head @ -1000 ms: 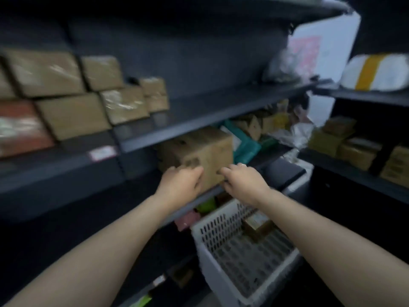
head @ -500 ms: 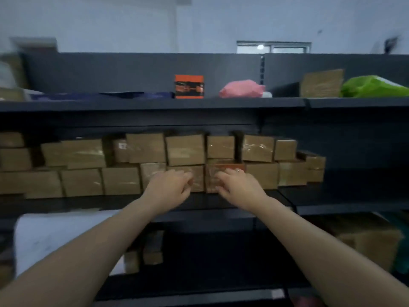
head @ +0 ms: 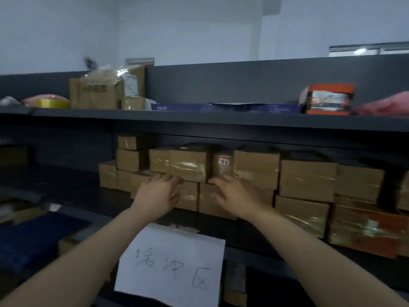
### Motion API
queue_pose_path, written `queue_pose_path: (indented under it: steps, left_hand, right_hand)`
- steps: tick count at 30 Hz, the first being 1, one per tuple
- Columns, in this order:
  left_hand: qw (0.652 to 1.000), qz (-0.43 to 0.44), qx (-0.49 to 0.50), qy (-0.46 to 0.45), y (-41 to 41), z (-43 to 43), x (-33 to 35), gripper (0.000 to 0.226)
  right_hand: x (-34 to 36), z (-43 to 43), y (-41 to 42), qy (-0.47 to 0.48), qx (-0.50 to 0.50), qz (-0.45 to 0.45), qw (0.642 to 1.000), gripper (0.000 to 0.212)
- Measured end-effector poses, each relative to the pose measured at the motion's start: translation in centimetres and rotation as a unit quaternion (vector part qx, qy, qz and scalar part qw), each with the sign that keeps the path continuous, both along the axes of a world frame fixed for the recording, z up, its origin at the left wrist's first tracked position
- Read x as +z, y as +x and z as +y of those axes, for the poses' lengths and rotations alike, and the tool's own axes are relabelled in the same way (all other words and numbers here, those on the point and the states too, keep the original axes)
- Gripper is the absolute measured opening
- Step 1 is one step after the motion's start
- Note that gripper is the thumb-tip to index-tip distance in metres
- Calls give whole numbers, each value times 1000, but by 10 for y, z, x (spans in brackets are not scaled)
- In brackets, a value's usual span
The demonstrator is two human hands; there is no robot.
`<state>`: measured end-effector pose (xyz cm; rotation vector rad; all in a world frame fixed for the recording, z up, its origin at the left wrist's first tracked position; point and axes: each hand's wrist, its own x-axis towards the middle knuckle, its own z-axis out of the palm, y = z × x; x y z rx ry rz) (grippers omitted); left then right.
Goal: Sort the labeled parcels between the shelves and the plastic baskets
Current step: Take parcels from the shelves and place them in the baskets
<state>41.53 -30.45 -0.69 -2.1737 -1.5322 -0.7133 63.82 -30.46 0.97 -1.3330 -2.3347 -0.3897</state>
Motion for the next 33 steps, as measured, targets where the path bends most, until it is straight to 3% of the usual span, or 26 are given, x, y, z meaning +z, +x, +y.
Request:
queue_pose_path:
  steps: [10, 14, 18, 21, 24, 27, 31, 33]
  left_hand:
    - [988, -42, 145, -40, -107, 57, 1, 44]
    - [985, -68, 151, -57, -141, 88, 3, 43]
    - [990, -118, 68, -36, -152, 135, 6, 48]
    - [989, -143, 3, -35, -143, 174, 9, 55]
    - [994, -98, -33, -45, -124, 206, 12, 64]
    - [999, -40, -9, -33, -105, 222, 16, 65]
    - [999, -37, 3, 8, -93, 236, 25, 64]
    - [998, -33, -15, -42, -88, 245, 29, 62]
  right_hand:
    - [10, 103, -122, 8, 111, 2, 994, 42]
    - [13, 132, -158, 26, 119, -11, 993, 43]
    - [15, 151, -172, 154, 16, -22, 988, 33]
    - [18, 163, -172, 246, -88, 21, 965, 30]
    - [25, 167, -168, 200, -197, -19, 960, 46]
    - [27, 165, -167, 118, -268, -41, 955, 56]
    - [23, 163, -171, 121, -283, -48, 950, 61]
    - [25, 157, -167, 130, -314, 0, 940, 68]
